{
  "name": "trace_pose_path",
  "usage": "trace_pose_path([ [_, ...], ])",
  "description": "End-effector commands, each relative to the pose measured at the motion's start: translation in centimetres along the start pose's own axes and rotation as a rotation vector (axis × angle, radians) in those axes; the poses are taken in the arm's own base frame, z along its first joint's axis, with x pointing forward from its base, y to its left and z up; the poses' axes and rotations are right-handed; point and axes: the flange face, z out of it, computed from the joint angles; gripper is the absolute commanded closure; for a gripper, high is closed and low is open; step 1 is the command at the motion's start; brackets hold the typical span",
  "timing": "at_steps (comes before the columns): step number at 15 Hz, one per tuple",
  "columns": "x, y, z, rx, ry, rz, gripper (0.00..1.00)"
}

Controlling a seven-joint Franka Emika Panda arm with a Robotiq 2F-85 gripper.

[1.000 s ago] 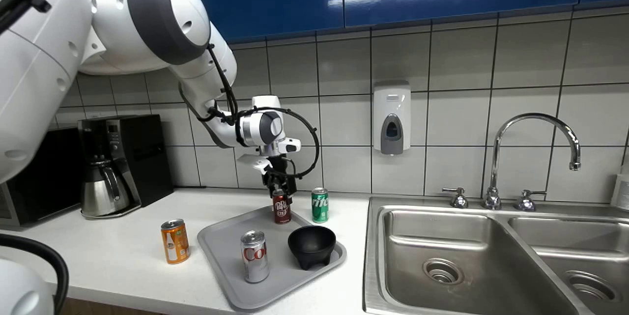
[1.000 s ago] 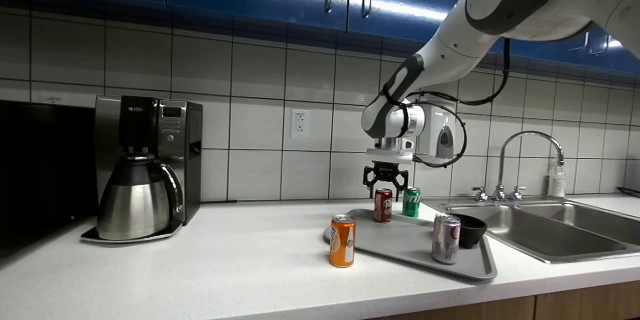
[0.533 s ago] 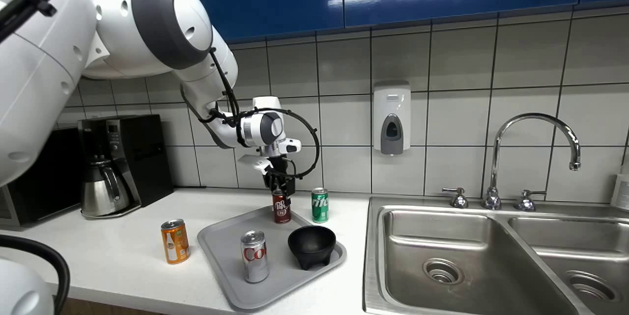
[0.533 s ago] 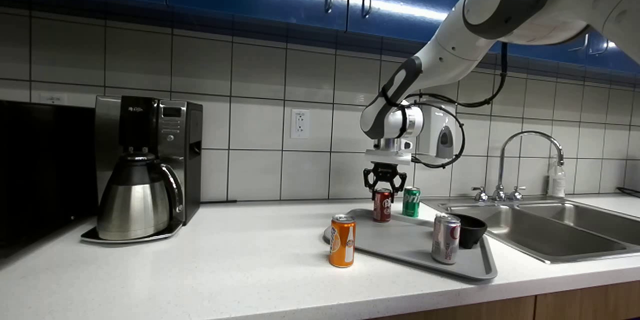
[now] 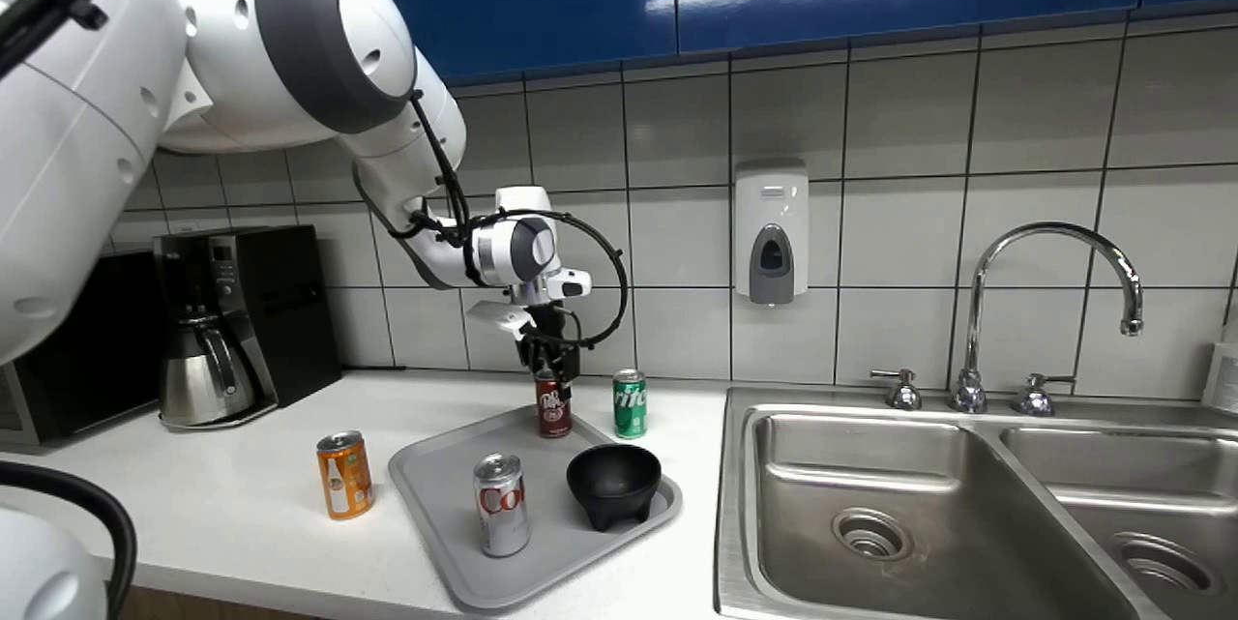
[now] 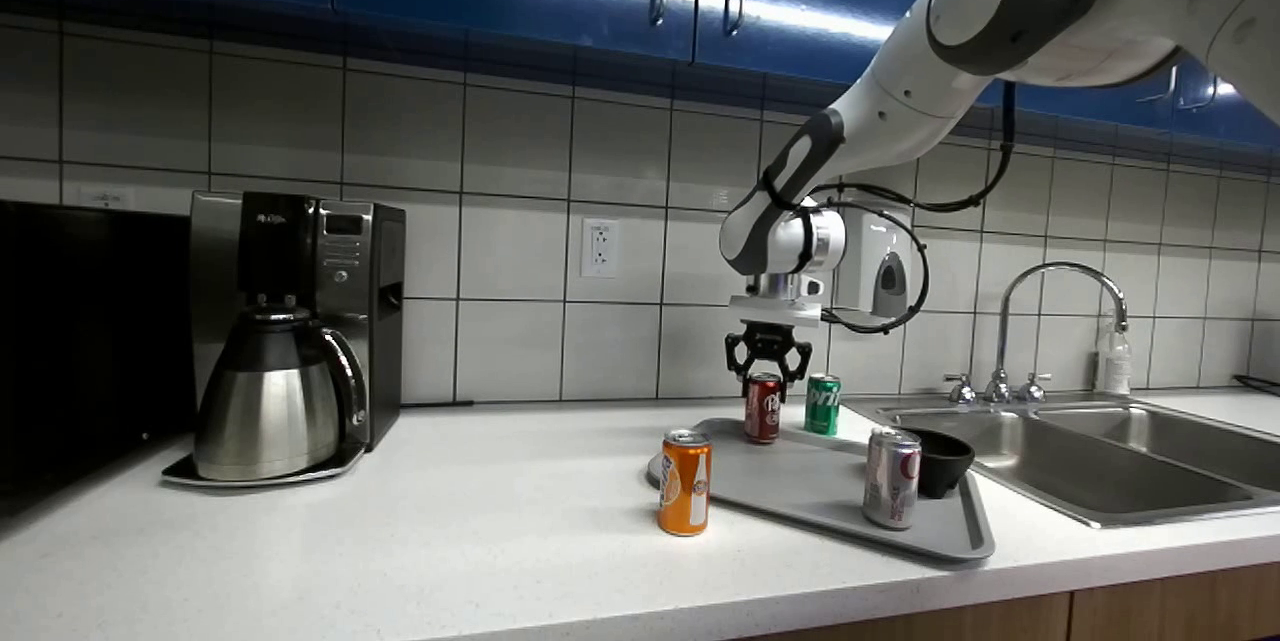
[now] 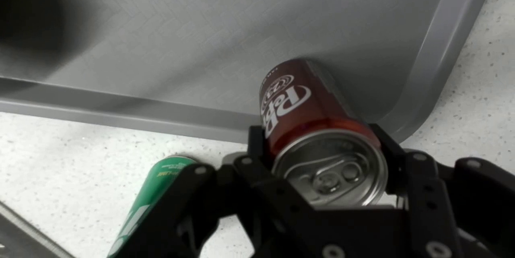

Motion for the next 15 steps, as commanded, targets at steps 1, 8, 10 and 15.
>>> trace_pose_path([
  [1,0.4,0.1,-2.6,0.023,0.017,-0.014,0.62],
  [8,1.2,0.4,-4.7,0.036,0.05,-0.007,0.62],
  [10,1.6,0.7,-4.9,0.036,0.052,0.001,0.62],
  [15,3.0,1.2,-5.1,0.037,0.062,0.02,0.62],
])
